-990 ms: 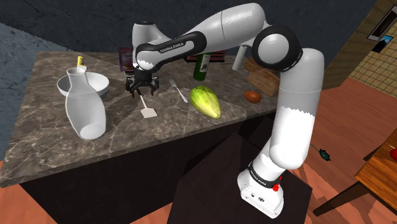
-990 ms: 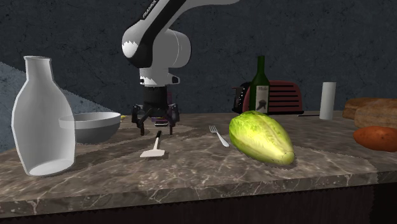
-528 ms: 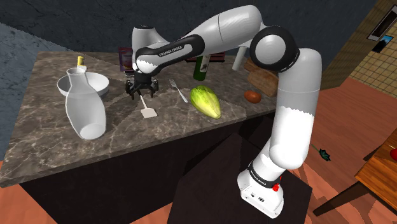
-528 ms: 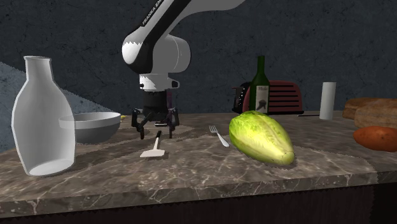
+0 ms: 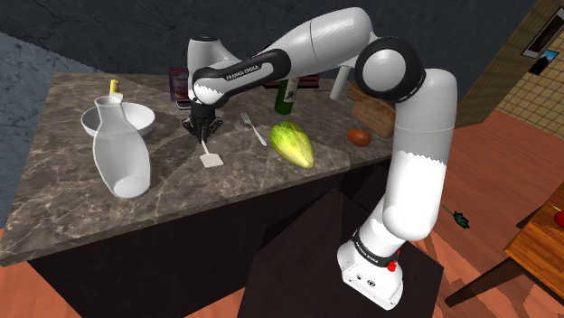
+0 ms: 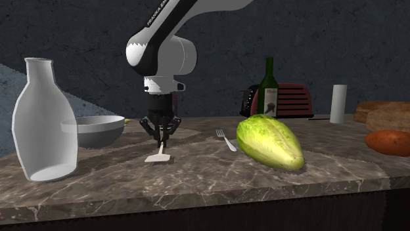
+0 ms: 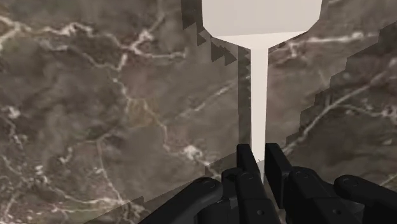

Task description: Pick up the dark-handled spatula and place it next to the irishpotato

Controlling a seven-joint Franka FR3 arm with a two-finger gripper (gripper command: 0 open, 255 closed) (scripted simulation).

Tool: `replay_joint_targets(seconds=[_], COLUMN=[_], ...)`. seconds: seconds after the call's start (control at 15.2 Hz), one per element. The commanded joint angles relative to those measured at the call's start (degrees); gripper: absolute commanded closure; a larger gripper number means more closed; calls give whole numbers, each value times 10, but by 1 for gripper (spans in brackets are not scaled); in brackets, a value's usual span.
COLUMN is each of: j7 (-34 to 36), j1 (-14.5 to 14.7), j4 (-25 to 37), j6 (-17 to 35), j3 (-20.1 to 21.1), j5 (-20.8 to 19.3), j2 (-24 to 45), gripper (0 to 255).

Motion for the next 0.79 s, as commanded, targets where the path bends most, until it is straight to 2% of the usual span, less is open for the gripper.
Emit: replay_joint_targets(seconds=[0.0,0.2,0.73], j7=[0,0,-7], j1=[0,0,-2], j4=[0,0,25], j6=[0,0,-51], j3=[0,0,4], j5=[0,0,9], j2=[0,0,-26], gripper=[255,255,255])
